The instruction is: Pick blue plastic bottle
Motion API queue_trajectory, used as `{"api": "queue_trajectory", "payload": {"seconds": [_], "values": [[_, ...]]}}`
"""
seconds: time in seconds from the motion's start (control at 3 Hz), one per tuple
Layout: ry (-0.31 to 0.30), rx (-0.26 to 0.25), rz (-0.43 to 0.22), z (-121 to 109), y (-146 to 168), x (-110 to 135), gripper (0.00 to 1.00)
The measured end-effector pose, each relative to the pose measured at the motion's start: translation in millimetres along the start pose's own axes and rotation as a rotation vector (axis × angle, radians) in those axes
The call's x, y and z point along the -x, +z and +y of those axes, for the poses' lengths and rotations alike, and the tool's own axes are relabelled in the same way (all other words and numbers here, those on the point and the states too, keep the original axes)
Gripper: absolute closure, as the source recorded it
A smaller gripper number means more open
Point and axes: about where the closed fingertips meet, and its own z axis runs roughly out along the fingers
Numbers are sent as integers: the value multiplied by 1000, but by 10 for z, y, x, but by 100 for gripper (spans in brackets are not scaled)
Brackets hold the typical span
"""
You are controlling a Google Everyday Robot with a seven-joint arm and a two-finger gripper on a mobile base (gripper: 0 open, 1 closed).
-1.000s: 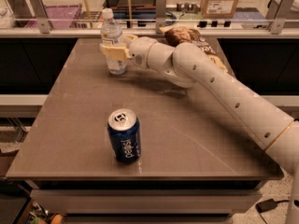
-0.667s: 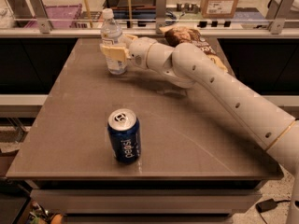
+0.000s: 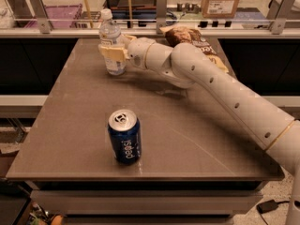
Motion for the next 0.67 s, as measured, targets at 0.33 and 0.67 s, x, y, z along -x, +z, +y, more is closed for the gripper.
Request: {"api": "queue_trajectory", "payload": {"seconds": [0.33, 0.67], "values": [[0, 4, 0, 20, 18, 3, 36], [0, 8, -1, 40, 36, 5, 13]]}}
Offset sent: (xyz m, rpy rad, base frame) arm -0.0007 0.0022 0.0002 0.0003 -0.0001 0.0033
